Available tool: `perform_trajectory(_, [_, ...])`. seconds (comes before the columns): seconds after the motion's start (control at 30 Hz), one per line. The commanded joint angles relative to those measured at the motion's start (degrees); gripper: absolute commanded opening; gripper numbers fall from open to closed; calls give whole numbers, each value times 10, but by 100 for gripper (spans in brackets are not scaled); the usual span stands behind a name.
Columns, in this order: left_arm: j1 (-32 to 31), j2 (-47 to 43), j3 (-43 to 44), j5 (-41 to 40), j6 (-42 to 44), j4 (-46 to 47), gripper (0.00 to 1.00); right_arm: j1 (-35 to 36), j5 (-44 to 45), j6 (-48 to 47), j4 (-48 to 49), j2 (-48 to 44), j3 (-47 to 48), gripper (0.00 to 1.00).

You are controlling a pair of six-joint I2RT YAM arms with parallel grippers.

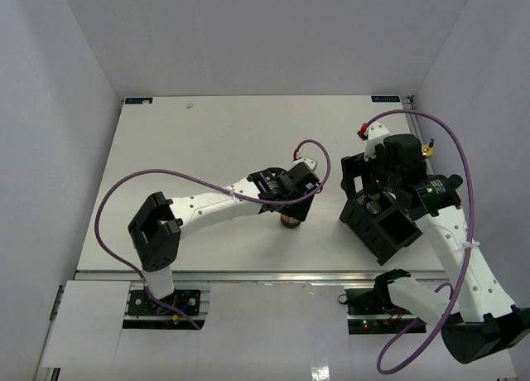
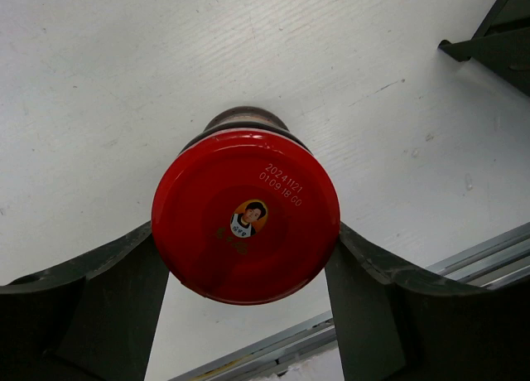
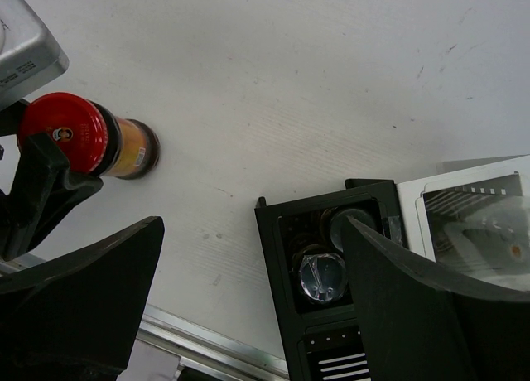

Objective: Organize the condiment bottles

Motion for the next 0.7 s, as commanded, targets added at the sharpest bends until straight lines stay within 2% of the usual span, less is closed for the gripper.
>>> perform_trajectory(0.0, [-8,-3,23,-22,-10,4,91,3,5,0,22,-12,-3,94])
perform_trajectory(0.07, [-8,-9,26,-21,-14,5,98,2,5,1,21,-13,0,94])
perform_trajectory(0.2, [-4,-22,39,-21,-18,14,98,3,32,0,18,-11,5,94])
perform_trajectory(0.37, [7,-20,111,-4,-12,-23,98,3,33,4,8,-5,21,95])
perform_trajectory(0.53, [94,-43,151,31,-7,-48,98,2,32,9,3,14,55,95])
perform_trajectory(0.67, [193,-85,114,53,-9,-58,98,5,-87,16,28,43,62,93])
